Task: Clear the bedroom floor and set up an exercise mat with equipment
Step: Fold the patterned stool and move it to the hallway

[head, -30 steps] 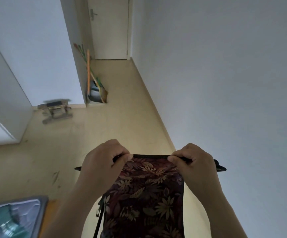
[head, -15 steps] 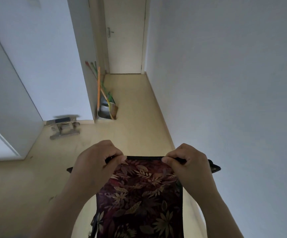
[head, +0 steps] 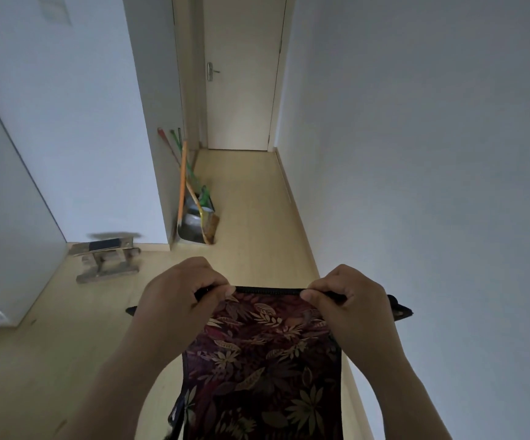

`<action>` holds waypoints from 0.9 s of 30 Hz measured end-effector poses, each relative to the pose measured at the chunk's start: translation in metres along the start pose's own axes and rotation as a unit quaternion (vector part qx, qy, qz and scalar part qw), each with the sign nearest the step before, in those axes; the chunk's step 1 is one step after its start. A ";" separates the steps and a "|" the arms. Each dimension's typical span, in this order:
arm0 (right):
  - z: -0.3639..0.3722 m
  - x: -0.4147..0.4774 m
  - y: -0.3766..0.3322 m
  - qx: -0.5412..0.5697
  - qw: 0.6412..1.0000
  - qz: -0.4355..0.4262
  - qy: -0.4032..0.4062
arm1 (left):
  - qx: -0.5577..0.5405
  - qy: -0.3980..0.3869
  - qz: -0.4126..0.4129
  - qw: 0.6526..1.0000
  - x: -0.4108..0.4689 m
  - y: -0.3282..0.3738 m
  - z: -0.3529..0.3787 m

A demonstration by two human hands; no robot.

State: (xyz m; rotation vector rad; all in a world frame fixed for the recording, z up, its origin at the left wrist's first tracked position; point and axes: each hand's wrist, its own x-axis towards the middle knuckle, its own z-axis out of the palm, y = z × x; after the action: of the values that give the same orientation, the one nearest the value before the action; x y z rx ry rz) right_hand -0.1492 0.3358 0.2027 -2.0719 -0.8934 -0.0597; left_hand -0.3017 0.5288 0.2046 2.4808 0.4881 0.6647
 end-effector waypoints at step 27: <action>0.077 0.408 0.116 0.027 1.000 -0.009 0.001 | 0.012 0.027 0.013 0.999 0.399 -0.112 0.080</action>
State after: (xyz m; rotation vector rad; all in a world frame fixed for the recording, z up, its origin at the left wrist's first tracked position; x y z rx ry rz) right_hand 0.2041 0.5816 0.2149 -2.0132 -0.9016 -0.0472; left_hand 0.0441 0.7705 0.2239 2.5015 0.4870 0.7419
